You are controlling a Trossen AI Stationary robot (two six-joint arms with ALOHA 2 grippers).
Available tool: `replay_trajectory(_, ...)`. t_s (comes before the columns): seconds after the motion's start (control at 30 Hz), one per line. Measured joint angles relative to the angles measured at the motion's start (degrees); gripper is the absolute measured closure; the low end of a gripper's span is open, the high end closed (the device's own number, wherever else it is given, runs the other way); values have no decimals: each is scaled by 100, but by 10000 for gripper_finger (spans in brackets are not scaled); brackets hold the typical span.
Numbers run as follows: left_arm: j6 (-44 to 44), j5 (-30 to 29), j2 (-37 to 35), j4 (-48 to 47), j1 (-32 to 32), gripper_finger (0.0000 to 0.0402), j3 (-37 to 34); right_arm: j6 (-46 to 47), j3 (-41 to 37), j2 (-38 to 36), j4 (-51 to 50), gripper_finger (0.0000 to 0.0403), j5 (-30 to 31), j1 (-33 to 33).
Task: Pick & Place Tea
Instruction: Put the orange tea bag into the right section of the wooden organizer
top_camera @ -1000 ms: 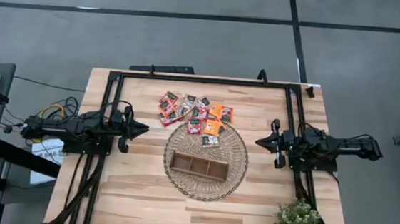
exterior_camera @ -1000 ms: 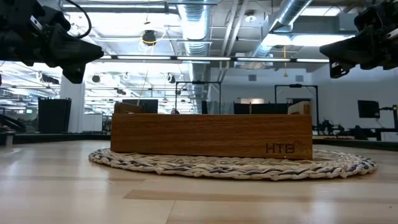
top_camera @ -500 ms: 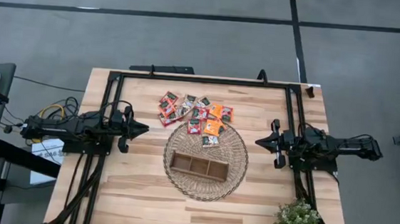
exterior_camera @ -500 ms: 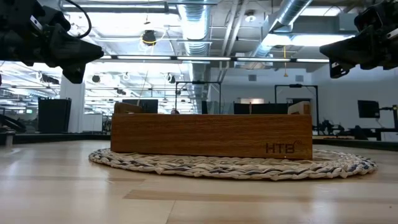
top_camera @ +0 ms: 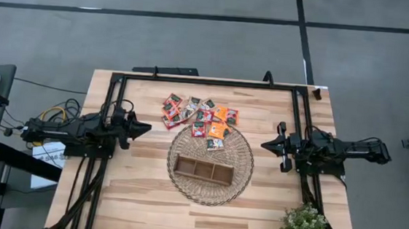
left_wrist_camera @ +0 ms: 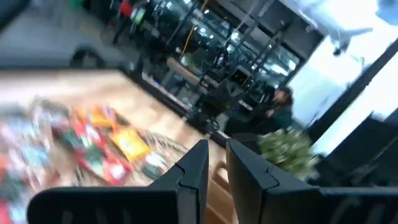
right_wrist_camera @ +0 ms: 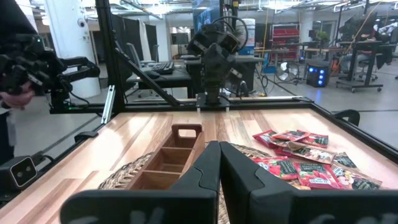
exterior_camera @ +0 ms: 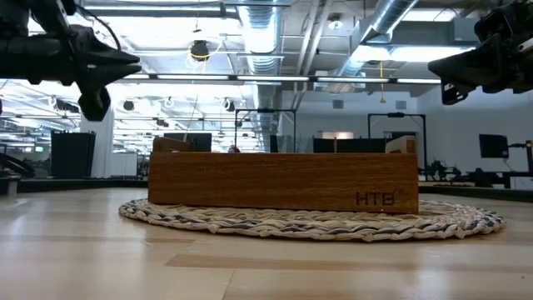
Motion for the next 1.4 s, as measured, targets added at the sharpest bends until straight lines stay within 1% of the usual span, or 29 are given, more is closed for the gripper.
replay_trajectory(0.1,-792,80,4,9,0,353,0,0,0,0,0,403,0,0)
replay_trajectory(0.17,-725,78,6,-109,0,353,0,-1,-1,1,0,403,0,0)
replay_trajectory(0.2,-462,62,32,-239,0,353,0,-2,-1,1,0,403,0,0)
replay_trajectory(0.4,1433,160,252,-304,2,353,39,-2,-1,0,0,403,0,0)
replay_trajectory(0.47,1875,104,343,-314,2,353,39,0,0,2,0,403,0,-1)
replay_trajectory(0.53,2039,27,428,-312,3,353,42,0,0,2,0,403,0,-1)
replay_trajectory(0.73,1597,-272,562,-272,4,353,44,0,0,2,82,403,0,-2)
replay_trajectory(0.8,1339,-276,613,-270,4,353,44,-2,-2,2,175,403,0,0)
replay_trajectory(0.87,898,-355,646,-173,4,353,44,79,0,2,373,403,-2,0)
replay_trajectory(0.93,272,-496,673,157,2,353,44,489,-2,0,677,403,-2,0)
replay_trajectory(1.07,-712,-512,666,803,4,353,44,1582,-2,2,1179,403,9,-6)
replay_trajectory(1.2,-947,-545,669,1377,4,353,44,2113,0,2,1309,403,35,-70)
replay_trajectory(1.3,-1045,-858,671,1965,4,353,44,2493,0,2,1502,403,35,-174)
replay_trajectory(1.4,-654,-1017,666,2658,4,353,44,2592,3,2,1903,403,45,-269)
